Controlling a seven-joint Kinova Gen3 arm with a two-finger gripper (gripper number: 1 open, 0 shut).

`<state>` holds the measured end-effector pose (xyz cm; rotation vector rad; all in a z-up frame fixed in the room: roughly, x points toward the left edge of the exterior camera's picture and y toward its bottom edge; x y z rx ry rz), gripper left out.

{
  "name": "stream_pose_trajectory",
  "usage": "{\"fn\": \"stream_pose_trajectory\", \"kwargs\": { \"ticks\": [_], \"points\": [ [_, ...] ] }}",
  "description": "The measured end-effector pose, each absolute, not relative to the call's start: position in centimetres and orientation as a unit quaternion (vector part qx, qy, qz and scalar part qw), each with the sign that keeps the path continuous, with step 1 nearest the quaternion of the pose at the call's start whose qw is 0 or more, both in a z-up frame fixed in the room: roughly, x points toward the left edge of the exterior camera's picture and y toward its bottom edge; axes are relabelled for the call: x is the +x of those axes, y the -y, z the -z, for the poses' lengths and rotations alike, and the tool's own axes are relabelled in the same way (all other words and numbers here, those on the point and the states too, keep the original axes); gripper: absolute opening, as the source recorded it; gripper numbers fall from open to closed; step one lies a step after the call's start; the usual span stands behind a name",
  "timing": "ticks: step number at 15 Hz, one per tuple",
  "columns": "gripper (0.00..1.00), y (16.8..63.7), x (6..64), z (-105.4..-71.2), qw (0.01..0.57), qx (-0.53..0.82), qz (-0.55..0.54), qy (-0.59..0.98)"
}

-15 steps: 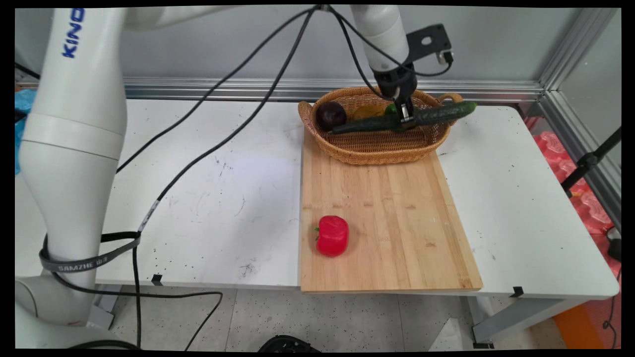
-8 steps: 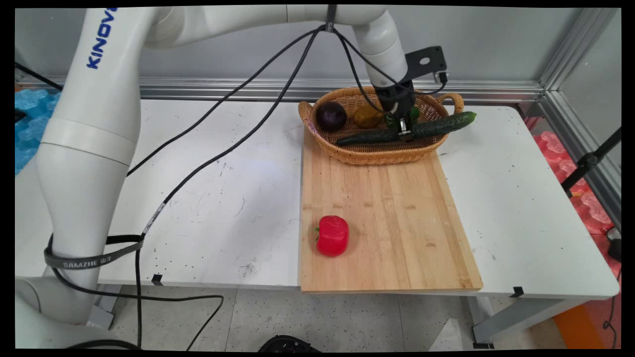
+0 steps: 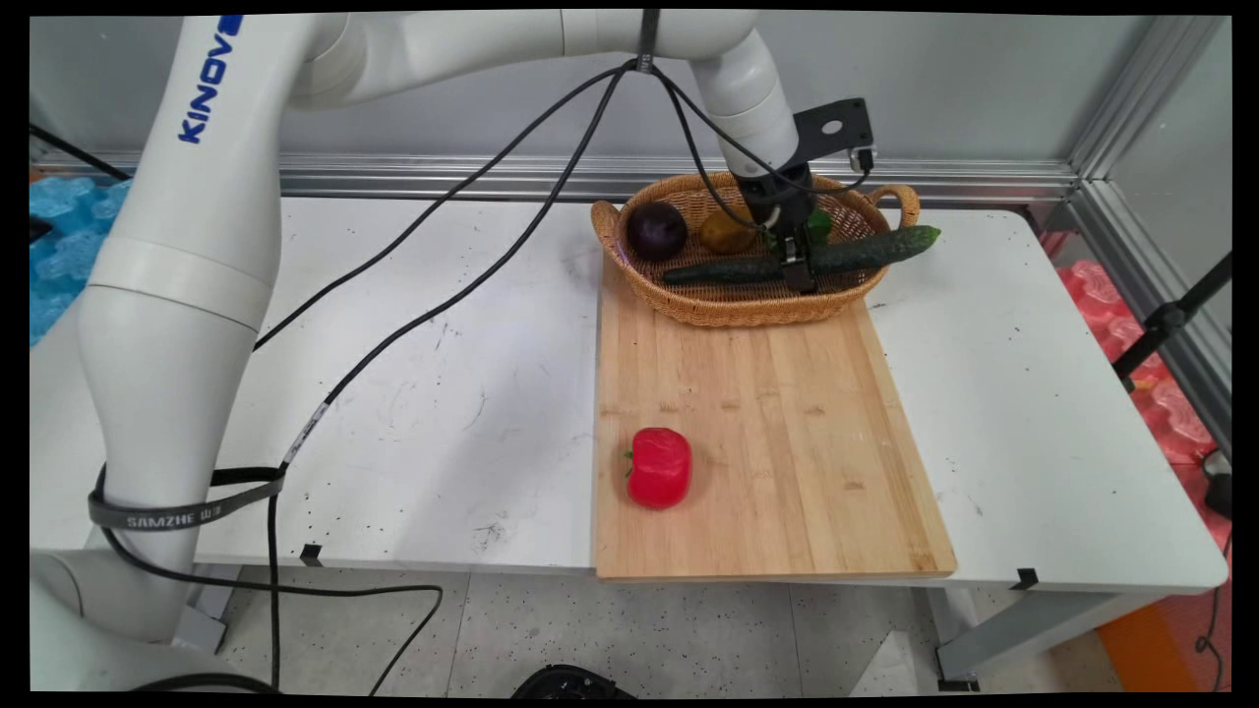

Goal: Place the picked object in the vegetable basket

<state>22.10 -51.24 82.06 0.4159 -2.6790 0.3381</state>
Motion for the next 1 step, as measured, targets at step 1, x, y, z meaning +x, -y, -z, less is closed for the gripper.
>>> {"fn": "stream_pose_trajectory", "kwargs": {
  "ticks": [1],
  "points": [
    [1.0,51.22,22.26,-82.23,0.205,0.148,-0.122,0.96]
  ]
}}
